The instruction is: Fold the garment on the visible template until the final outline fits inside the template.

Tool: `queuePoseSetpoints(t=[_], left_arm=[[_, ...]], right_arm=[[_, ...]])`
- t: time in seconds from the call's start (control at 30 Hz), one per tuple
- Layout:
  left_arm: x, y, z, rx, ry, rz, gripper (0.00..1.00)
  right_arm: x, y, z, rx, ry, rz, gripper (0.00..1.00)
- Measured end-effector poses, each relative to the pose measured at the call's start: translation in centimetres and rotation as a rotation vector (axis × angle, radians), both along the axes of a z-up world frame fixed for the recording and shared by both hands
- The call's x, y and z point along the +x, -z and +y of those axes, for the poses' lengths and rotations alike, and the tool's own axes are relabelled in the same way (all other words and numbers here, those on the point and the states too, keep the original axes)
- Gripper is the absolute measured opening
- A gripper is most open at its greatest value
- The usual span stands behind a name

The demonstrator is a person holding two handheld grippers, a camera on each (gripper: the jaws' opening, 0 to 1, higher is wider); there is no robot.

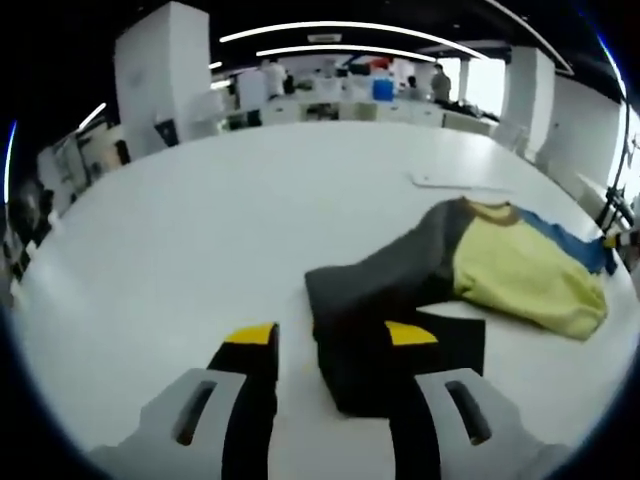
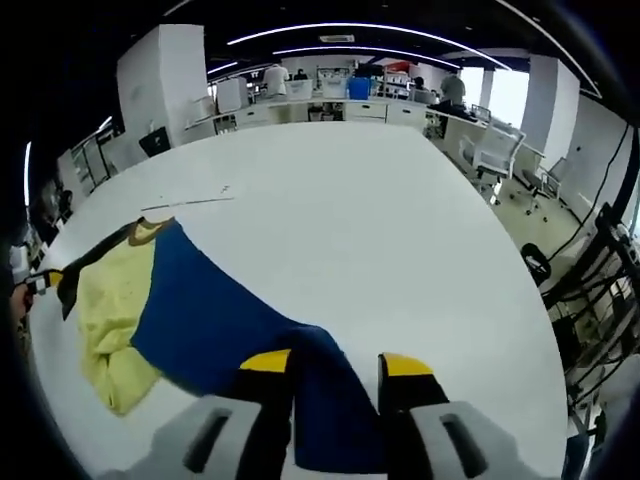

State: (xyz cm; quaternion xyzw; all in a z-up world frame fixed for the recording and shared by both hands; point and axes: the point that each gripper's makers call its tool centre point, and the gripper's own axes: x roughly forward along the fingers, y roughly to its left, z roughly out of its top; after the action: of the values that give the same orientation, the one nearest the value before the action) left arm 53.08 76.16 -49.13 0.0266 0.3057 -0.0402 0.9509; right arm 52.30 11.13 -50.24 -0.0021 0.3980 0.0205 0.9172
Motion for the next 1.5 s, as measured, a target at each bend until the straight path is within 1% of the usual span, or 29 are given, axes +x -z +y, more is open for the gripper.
queuePoseSetpoints(t=[0.03, 0.1, 0.17, 0.23, 0.3, 0.37, 0.4, 0.43, 0.47, 0.57, 0.63, 0.67, 0.73, 0.8, 0.83, 0.87, 0.9, 0.93, 1.03, 1.13, 1.27, 1.4, 1.43, 1.5], left_arm=[[-0.1, -0.2, -0.2, -0.001, 0.006, -0.005, 0.44], [-0.1, -0.9, -0.9, -0.003, 0.039, -0.025, 0.50], [-0.2, -1.3, -0.9, 0.006, 0.060, -0.042, 0.55], [-0.4, -2.0, -1.3, -0.008, 0.075, -0.066, 0.61], [-0.9, -2.6, -1.7, -0.022, 0.085, -0.083, 0.69], [-1.4, -3.3, -2.3, -0.030, 0.100, -0.098, 0.76], [-1.7, -3.6, -2.5, -0.031, 0.110, -0.102, 0.79], [-1.9, -3.8, -2.8, -0.028, 0.121, -0.108, 0.81], [-2.2, -3.9, -3.1, -0.026, 0.130, -0.110, 0.83], [-2.9, -4.6, -3.5, -0.034, 0.152, -0.119, 0.89], [-3.3, -4.9, -3.6, -0.022, 0.150, -0.121, 0.92], [-3.9, -5.0, -3.6, -0.003, 0.147, -0.106, 0.93], [-4.4, -5.7, -4.1, -0.008, 0.151, -0.133, 0.94], [-4.9, -6.1, -4.4, -0.019, 0.156, -0.137, 0.94], [-5.2, -6.3, -4.7, -0.026, 0.158, -0.138, 0.94], [-5.3, -6.4, -4.8, -0.026, 0.162, -0.140, 0.94], [-5.6, -6.7, -5.0, -0.025, 0.163, -0.143, 0.94], [-5.8, -6.9, -5.1, -0.023, 0.169, -0.150, 0.94], [-6.4, -7.2, -5.3, -0.024, 0.178, -0.154, 0.93], [-6.8, -7.6, -5.3, -0.012, 0.177, -0.162, 0.93], [-7.3, -7.5, -5.1, -0.011, 0.177, -0.159, 0.92], [-7.7, -7.3, -4.5, -0.016, 0.167, -0.151, 0.92], [-7.8, -7.2, -4.4, -0.015, 0.166, -0.148, 0.91], [-8.0, -7.2, -4.4, -0.011, 0.163, -0.142, 0.91]], right_arm=[[0.3, 0.0, -0.5, 0.001, 0.006, -0.003, 0.36], [-0.1, -0.6, -0.4, -0.001, 0.018, -0.014, 0.42], [-0.5, -1.0, -0.5, -0.007, 0.025, -0.021, 0.45], [-1.0, -1.5, -0.4, -0.009, 0.032, -0.027, 0.47], [-1.6, -1.8, -0.4, -0.007, 0.044, -0.025, 0.48], [-2.0, -1.9, 0.1, -0.013, 0.028, -0.028, 0.47], [-2.3, -1.9, 0.2, -0.014, 0.023, -0.024, 0.47], [-2.9, -2.1, 1.0, -0.014, 0.014, -0.020, 0.47], [-3.2, -2.1, 1.3, -0.013, 0.007, -0.021, 0.47], [-3.5, -1.9, 1.3, -0.007, 0.000, -0.020, 0.45], [-3.9, -1.6, 1.7, -0.003, -0.011, -0.010, 0.45], [-4.3, -1.4, 2.0, 0.000, -0.015, -0.001, 0.44], [-4.8, -1.1, 2.5, 0.001, -0.031, 0.005, 0.42], [-4.8, -0.7, 2.2, -0.001, -0.036, 0.008, 0.41], [-5.6, -0.9, 3.0, -0.002, -0.040, 0.010, 0.40], [-5.7, -0.9, 3.1, -0.004, -0.041, 0.007, 0.38], [-5.1, -0.4, 2.4, -0.007, -0.045, 0.006, 0.35], [-5.2, -0.3, 2.4, -0.007, -0.045, 0.007, 0.33], [-6.0, 0.3, 2.8, -0.015, -0.049, 0.023, 0.27], [-6.3, 0.7, 3.0, -0.017, -0.048, 0.022, 0.23], [-6.3, 1.4, 2.7, -0.036, -0.040, 0.032, 0.20], [-6.8, 1.7, 3.2, -0.050, -0.044, 0.040, 0.13], [-6.2, 2.1, 2.6, -0.056, -0.045, 0.040, 0.12], [-6.3, 2.4, 2.3, -0.076, -0.040, 0.048, 0.11]])
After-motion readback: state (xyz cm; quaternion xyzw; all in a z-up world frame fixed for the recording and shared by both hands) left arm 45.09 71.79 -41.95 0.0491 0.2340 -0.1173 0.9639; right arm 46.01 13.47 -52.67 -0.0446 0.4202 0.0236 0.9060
